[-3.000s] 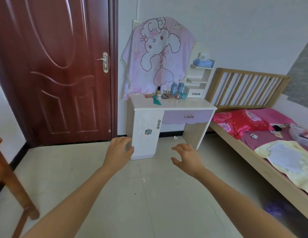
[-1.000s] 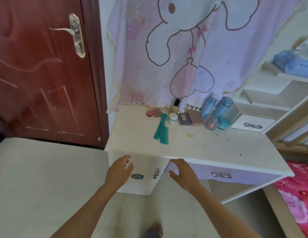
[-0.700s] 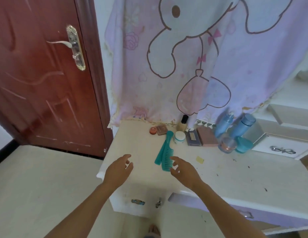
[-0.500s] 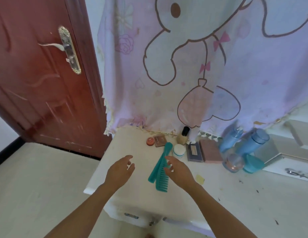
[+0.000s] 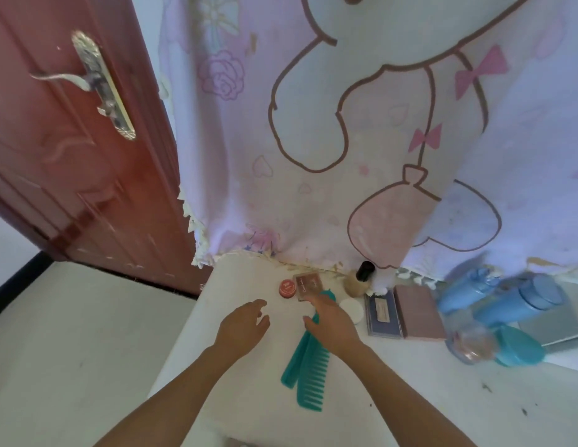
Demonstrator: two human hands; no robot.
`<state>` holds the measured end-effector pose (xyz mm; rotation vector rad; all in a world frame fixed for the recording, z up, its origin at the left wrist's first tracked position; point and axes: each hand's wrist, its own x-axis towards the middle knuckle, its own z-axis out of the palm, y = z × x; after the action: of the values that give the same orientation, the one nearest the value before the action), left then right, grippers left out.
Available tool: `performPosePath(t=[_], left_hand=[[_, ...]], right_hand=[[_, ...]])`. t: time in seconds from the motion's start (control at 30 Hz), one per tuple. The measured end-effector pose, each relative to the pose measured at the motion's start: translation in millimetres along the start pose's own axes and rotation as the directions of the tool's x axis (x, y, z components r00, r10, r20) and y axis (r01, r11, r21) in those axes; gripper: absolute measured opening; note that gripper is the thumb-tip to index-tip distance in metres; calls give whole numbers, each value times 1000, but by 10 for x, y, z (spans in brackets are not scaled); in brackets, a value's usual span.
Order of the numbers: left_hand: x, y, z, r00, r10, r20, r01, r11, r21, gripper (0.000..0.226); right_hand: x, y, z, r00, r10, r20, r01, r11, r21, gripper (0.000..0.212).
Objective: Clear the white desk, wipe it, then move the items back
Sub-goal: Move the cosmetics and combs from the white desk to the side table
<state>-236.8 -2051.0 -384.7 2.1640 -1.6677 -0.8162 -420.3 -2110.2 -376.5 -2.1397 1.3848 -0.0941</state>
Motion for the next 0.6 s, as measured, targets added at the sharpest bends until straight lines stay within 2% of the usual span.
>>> performPosePath(t=[0.17, 0.33, 0.47, 0.6], left_hand=[[185, -25, -64, 999, 35, 15, -35, 999, 37, 39], [273, -85, -48, 998, 44, 43, -46, 998, 31, 41], [346, -109, -50, 996, 70, 52, -73, 996, 50, 41], [459, -106, -46, 995, 83, 63, -87, 994, 63, 41]], right_hand=[[349, -26, -40, 999, 49, -21, -52, 986, -161, 52], [609, -37, 38, 999, 29, 22, -22, 960, -279, 58], [745, -12, 68, 997, 59, 56, -40, 952, -304, 59], [784, 23, 90, 995, 78, 61, -59, 960, -273, 50]])
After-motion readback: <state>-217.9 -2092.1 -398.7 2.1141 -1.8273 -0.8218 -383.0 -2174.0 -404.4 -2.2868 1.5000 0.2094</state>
